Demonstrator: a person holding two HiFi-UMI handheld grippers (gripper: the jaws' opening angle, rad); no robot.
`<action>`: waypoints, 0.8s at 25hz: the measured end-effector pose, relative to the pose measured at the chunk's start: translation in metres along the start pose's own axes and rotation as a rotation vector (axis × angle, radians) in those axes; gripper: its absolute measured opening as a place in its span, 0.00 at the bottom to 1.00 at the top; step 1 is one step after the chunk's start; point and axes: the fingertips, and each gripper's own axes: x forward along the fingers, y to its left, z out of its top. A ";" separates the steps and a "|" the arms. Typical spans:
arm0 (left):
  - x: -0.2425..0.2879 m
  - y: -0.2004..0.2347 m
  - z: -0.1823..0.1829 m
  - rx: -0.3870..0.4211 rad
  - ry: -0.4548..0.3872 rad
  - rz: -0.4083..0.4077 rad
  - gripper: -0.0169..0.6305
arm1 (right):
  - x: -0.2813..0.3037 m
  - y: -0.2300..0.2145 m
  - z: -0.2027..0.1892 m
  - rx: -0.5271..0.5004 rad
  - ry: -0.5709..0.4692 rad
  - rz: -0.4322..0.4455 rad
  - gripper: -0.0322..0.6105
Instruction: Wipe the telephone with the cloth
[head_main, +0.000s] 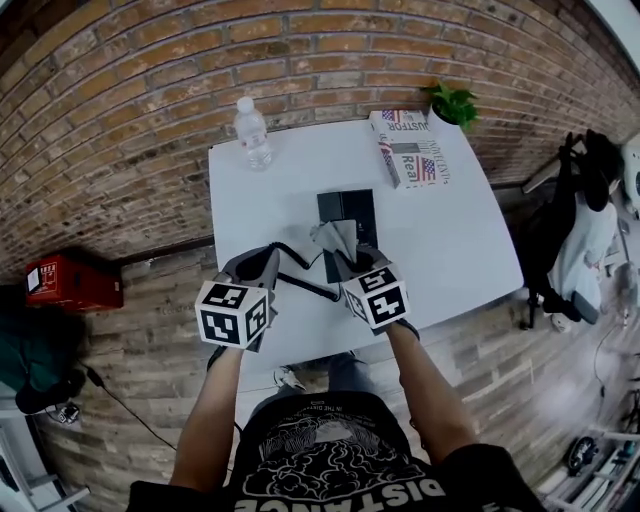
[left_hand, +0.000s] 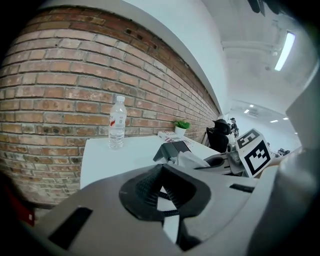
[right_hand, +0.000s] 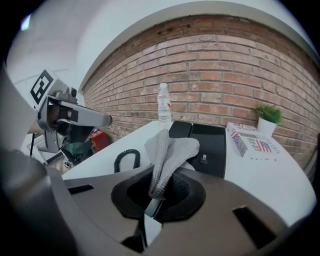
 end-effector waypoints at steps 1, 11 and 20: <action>0.000 -0.001 -0.001 0.005 0.002 -0.010 0.04 | -0.002 0.002 -0.004 0.008 0.002 -0.007 0.07; -0.014 -0.009 -0.014 0.034 0.009 -0.072 0.04 | -0.017 0.020 -0.038 0.052 0.037 -0.059 0.07; -0.022 -0.012 -0.022 0.037 0.009 -0.096 0.04 | -0.023 0.036 -0.057 0.092 0.049 -0.067 0.07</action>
